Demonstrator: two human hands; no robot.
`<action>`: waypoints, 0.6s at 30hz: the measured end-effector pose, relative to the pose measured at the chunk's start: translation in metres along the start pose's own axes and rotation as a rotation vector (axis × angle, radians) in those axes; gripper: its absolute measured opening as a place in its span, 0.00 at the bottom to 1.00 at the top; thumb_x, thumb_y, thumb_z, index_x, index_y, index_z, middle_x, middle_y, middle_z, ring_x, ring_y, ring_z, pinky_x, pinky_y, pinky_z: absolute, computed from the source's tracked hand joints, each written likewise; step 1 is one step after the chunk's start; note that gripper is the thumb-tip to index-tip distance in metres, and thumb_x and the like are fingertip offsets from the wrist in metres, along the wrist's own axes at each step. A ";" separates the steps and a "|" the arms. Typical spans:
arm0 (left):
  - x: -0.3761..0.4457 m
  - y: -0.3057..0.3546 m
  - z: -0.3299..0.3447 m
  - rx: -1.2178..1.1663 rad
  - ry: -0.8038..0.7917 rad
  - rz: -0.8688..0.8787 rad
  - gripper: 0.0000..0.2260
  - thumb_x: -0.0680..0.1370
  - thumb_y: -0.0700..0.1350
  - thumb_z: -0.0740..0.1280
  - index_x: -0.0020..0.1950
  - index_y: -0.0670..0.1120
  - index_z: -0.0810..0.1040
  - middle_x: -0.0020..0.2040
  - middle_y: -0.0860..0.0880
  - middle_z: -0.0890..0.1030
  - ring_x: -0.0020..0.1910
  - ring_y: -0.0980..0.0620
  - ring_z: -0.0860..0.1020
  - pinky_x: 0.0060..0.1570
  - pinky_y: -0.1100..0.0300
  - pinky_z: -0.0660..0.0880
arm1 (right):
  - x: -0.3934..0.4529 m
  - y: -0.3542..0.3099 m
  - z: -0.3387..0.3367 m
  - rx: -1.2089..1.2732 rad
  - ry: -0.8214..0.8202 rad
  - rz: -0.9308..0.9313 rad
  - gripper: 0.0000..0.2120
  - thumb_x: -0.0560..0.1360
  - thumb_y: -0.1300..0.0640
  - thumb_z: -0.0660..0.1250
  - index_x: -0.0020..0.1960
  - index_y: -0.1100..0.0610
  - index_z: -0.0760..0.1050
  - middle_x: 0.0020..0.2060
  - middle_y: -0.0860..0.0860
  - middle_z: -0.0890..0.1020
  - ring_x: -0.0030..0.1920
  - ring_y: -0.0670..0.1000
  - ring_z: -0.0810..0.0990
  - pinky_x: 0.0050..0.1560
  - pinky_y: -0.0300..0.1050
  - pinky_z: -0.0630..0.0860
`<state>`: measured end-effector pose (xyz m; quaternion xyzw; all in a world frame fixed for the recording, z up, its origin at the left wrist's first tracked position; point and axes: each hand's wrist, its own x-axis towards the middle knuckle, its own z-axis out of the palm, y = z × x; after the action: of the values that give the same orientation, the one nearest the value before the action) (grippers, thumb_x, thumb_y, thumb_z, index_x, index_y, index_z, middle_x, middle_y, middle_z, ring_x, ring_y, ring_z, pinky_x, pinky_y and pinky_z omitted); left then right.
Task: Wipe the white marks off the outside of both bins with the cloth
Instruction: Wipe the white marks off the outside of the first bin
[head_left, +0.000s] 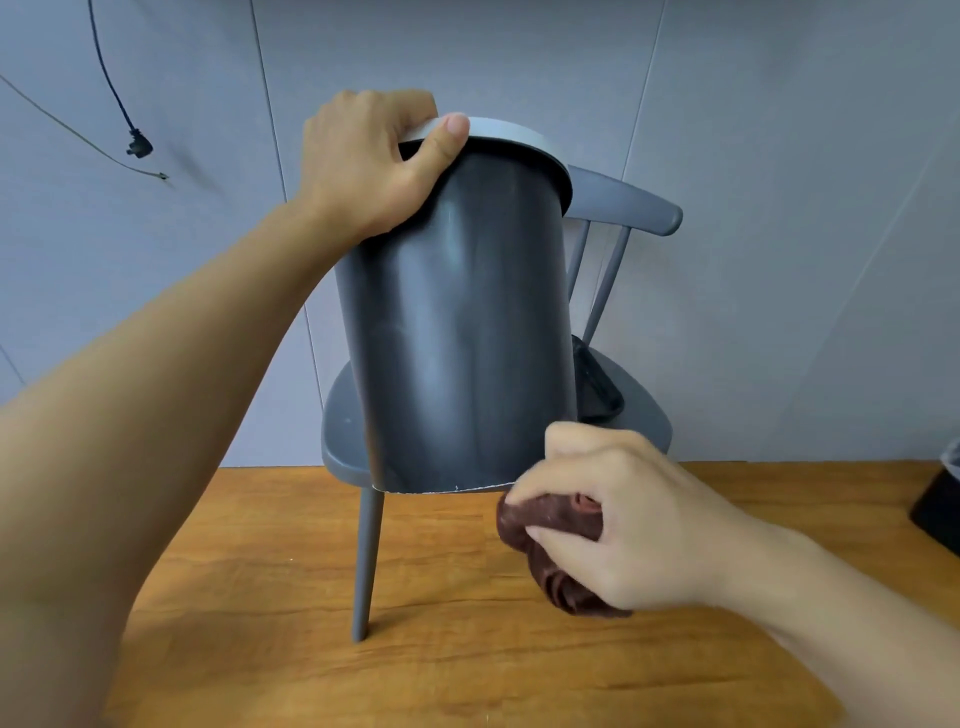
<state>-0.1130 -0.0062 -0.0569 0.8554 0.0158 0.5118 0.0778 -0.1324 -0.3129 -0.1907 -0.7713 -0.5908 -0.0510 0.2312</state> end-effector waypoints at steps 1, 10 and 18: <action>-0.001 -0.002 0.000 -0.019 0.010 0.010 0.22 0.81 0.61 0.58 0.37 0.45 0.65 0.29 0.47 0.62 0.33 0.44 0.63 0.34 0.53 0.58 | -0.005 0.000 -0.004 0.008 0.000 0.001 0.09 0.75 0.52 0.72 0.53 0.42 0.84 0.43 0.42 0.74 0.43 0.45 0.78 0.36 0.39 0.76; -0.012 -0.027 -0.011 -0.074 -0.003 0.074 0.15 0.84 0.56 0.56 0.57 0.51 0.80 0.38 0.52 0.75 0.39 0.46 0.75 0.41 0.52 0.70 | 0.041 0.028 -0.074 0.188 0.673 0.184 0.07 0.73 0.58 0.76 0.50 0.49 0.86 0.46 0.48 0.85 0.49 0.48 0.84 0.51 0.45 0.80; -0.005 -0.025 -0.024 -0.324 -0.165 -0.102 0.12 0.80 0.41 0.56 0.53 0.52 0.77 0.35 0.55 0.73 0.32 0.55 0.70 0.33 0.57 0.67 | 0.035 0.044 -0.051 0.318 0.734 0.254 0.07 0.71 0.54 0.73 0.49 0.47 0.86 0.45 0.46 0.86 0.48 0.46 0.85 0.48 0.40 0.81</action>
<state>-0.1352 0.0212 -0.0540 0.8688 -0.0302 0.4313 0.2414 -0.0705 -0.3118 -0.1460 -0.7232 -0.3700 -0.2017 0.5472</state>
